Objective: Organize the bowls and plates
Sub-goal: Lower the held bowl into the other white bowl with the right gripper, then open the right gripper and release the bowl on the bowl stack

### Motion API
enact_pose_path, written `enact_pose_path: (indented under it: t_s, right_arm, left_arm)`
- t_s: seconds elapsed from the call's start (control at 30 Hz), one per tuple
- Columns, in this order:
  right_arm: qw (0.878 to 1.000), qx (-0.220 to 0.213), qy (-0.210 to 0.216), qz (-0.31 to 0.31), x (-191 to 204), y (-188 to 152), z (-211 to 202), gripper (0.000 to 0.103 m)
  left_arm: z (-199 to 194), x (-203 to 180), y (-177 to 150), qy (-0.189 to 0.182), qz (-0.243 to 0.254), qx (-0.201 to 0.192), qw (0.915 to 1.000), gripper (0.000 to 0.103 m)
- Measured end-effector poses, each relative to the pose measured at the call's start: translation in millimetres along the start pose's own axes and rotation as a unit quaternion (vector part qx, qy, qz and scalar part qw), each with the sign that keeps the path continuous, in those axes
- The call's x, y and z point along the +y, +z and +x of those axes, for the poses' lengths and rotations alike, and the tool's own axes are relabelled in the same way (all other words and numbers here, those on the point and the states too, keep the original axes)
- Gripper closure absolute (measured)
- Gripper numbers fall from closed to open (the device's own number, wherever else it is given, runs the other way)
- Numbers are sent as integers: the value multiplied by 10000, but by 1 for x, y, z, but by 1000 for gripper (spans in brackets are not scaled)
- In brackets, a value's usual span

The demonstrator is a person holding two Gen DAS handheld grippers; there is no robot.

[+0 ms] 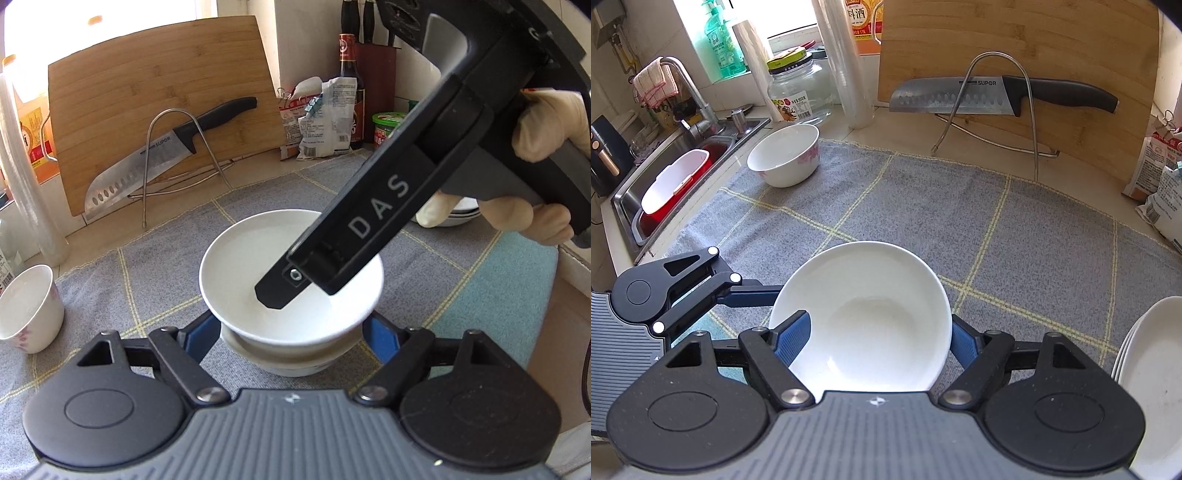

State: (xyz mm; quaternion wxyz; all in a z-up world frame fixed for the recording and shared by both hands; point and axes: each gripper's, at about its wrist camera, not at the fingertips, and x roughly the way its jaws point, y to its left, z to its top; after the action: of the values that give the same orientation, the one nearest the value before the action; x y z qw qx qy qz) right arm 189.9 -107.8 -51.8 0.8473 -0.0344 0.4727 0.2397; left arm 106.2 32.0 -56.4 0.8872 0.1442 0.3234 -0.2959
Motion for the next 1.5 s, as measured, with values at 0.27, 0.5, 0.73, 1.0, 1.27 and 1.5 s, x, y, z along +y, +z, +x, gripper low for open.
enact_pose_path:
  t_s: [0.27,0.5,0.73,1.0,1.27,1.5]
  right_arm:
    - [10000,53,47,3,-1,0,3,18]
    - [9999,-81,87,20,-1,0,0,6]
    - [9996,-247,35,102,-6,3,-6,1]
    - [9985,-387,-211,320,-17,5,-9,0]
    - [9978,-479,-279,372,-19,6,-13,0]
    - [9978,-504,-309,302,-16,9,-14,0]
  left_arm:
    - [5,5,2,-112,-49,64,9999,16]
    - [-5,6,-1,-116,139,-63,9998,9]
    - [-15,12,4,-301,79,-306,9990,5]
    - [-11,8,8,-423,206,-479,9977,5]
    - [4,14,12,-477,38,-400,9981,5]
    - [-7,21,9,-318,-70,-516,9981,4]
